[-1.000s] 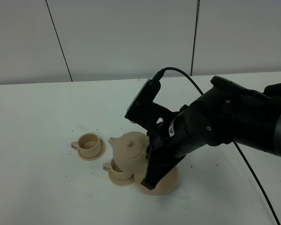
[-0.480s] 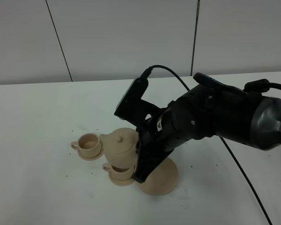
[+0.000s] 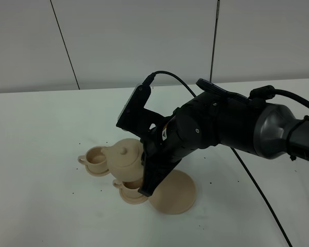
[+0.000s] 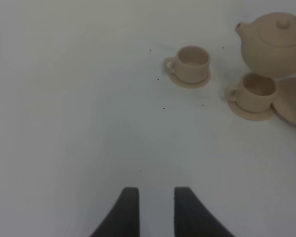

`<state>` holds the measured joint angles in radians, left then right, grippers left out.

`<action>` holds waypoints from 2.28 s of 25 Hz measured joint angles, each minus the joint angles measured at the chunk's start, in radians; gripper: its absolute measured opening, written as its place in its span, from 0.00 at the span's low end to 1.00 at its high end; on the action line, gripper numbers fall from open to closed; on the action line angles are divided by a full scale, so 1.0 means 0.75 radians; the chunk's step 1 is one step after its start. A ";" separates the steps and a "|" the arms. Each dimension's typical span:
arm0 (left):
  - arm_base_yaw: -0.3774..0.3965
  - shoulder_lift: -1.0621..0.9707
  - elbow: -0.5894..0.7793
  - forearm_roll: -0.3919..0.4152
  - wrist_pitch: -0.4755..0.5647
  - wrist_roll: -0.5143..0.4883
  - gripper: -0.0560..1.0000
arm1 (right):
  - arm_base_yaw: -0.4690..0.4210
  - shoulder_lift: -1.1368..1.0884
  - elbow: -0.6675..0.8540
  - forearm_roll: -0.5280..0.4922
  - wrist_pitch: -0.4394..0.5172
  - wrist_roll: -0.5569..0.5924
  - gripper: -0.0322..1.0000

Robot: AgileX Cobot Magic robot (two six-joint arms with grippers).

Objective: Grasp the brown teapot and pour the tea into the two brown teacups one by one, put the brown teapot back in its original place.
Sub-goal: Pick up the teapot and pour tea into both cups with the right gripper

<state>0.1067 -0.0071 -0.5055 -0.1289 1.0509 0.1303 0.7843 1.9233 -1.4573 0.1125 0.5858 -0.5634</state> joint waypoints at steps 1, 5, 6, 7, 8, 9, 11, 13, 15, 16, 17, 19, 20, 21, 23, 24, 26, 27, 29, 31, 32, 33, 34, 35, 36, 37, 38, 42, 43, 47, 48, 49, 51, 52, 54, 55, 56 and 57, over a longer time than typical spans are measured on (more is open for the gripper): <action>0.000 0.000 0.000 0.000 0.000 0.000 0.28 | 0.000 0.001 -0.001 0.000 -0.006 -0.012 0.13; 0.000 0.000 0.000 0.000 0.000 0.000 0.28 | -0.022 0.004 -0.001 0.023 -0.013 -0.020 0.13; 0.000 0.000 0.000 0.000 0.000 0.000 0.28 | -0.031 0.007 -0.001 0.028 -0.014 -0.020 0.13; 0.000 0.000 0.000 0.000 0.000 0.000 0.28 | -0.038 0.010 -0.001 0.034 -0.015 -0.022 0.13; 0.000 0.000 0.000 0.000 0.000 0.000 0.28 | -0.046 0.014 -0.001 0.038 -0.016 -0.025 0.13; 0.000 0.000 0.000 0.000 0.000 0.000 0.28 | -0.051 0.018 -0.001 0.043 -0.017 -0.033 0.13; 0.000 0.000 0.000 0.000 0.000 0.000 0.28 | -0.054 0.026 -0.001 0.060 -0.019 -0.060 0.13; 0.000 0.000 0.000 0.000 0.000 0.000 0.28 | -0.054 0.029 -0.001 0.070 -0.019 -0.076 0.13; 0.000 0.000 0.000 0.000 0.000 0.000 0.28 | -0.054 0.029 -0.003 0.074 -0.019 -0.087 0.13; 0.000 0.000 0.000 0.000 0.000 0.000 0.28 | -0.054 0.030 -0.011 0.074 -0.017 -0.091 0.13; 0.000 0.000 0.000 0.000 0.000 0.000 0.28 | -0.054 0.033 -0.027 0.077 -0.001 -0.093 0.13; 0.000 0.000 0.000 0.000 0.000 0.000 0.28 | -0.054 0.050 -0.071 0.081 0.040 -0.101 0.13; 0.000 0.000 0.000 0.000 0.000 0.000 0.28 | -0.054 0.060 -0.100 0.083 0.064 -0.111 0.13; 0.000 0.000 0.000 0.000 0.000 0.000 0.28 | -0.054 0.073 -0.130 0.089 0.090 -0.123 0.13; 0.000 0.000 0.000 0.000 0.000 0.000 0.28 | -0.054 0.094 -0.179 0.101 0.131 -0.136 0.13; 0.000 0.000 0.000 0.000 0.000 0.000 0.28 | -0.054 0.102 -0.199 0.108 0.144 -0.143 0.13; 0.000 0.000 0.000 0.000 0.000 0.000 0.28 | -0.054 0.111 -0.212 0.118 0.159 -0.152 0.13; 0.000 0.000 0.000 0.000 0.000 0.000 0.28 | -0.054 0.113 -0.215 0.120 0.166 -0.155 0.13; 0.000 0.000 0.000 0.000 0.000 0.000 0.28 | -0.054 0.120 -0.215 0.124 0.176 -0.163 0.13; 0.000 0.000 0.000 0.000 0.000 0.000 0.28 | -0.054 0.125 -0.215 0.123 0.185 -0.176 0.13; 0.000 0.000 0.000 0.000 0.000 0.000 0.28 | -0.054 0.125 -0.215 0.123 0.192 -0.182 0.13; 0.000 0.000 0.000 0.000 0.000 0.000 0.28 | -0.054 0.125 -0.215 0.123 0.199 -0.187 0.13; 0.000 0.000 0.000 0.000 0.000 0.000 0.28 | -0.054 0.125 -0.215 0.124 0.202 -0.191 0.13; 0.000 0.000 0.000 0.000 0.000 0.000 0.28 | -0.054 0.125 -0.216 0.124 0.202 -0.194 0.13; 0.000 0.000 0.000 0.000 0.000 0.000 0.28 | -0.054 0.125 -0.215 0.124 0.205 -0.196 0.13; 0.000 0.000 0.000 0.000 0.000 0.000 0.28 | -0.054 0.125 -0.215 0.124 0.206 -0.200 0.13; 0.000 0.000 0.000 0.000 0.000 0.000 0.28 | -0.054 0.125 -0.216 0.124 0.208 -0.203 0.13; 0.000 0.000 0.000 0.000 0.000 0.000 0.28 | -0.054 0.125 -0.216 0.123 0.209 -0.222 0.13; 0.000 0.000 0.000 0.000 0.000 0.000 0.28 | -0.054 0.125 -0.216 0.124 0.209 -0.225 0.13; 0.000 0.000 0.000 0.000 0.000 0.000 0.28 | -0.054 0.125 -0.217 0.123 0.211 -0.225 0.13; 0.000 0.000 0.000 0.000 0.000 0.000 0.28 | -0.054 0.125 -0.222 0.123 0.216 -0.225 0.13; 0.000 0.000 0.000 0.000 0.000 0.000 0.28 | -0.054 0.125 -0.231 0.123 0.222 -0.225 0.13; 0.000 0.000 0.000 0.000 0.000 0.000 0.28 | -0.054 0.125 -0.250 0.122 0.228 -0.226 0.13; 0.000 0.000 0.000 0.000 0.000 0.000 0.28 | -0.054 0.125 -0.256 0.122 0.228 -0.227 0.13; 0.000 0.000 0.000 0.000 0.000 0.000 0.28 | -0.054 0.125 -0.266 0.122 0.233 -0.230 0.13; 0.000 0.000 0.000 0.000 0.000 0.000 0.28 | -0.054 0.125 -0.268 0.122 0.236 -0.233 0.13; 0.000 0.000 0.000 0.000 0.000 0.000 0.28 | -0.054 0.125 -0.271 0.122 0.242 -0.240 0.13; 0.000 0.000 0.000 0.000 0.000 0.000 0.28 | -0.054 0.125 -0.278 0.122 0.248 -0.243 0.13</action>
<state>0.1067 -0.0071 -0.5055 -0.1289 1.0509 0.1303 0.7441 2.0169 -1.6656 0.2038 0.7722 -0.7459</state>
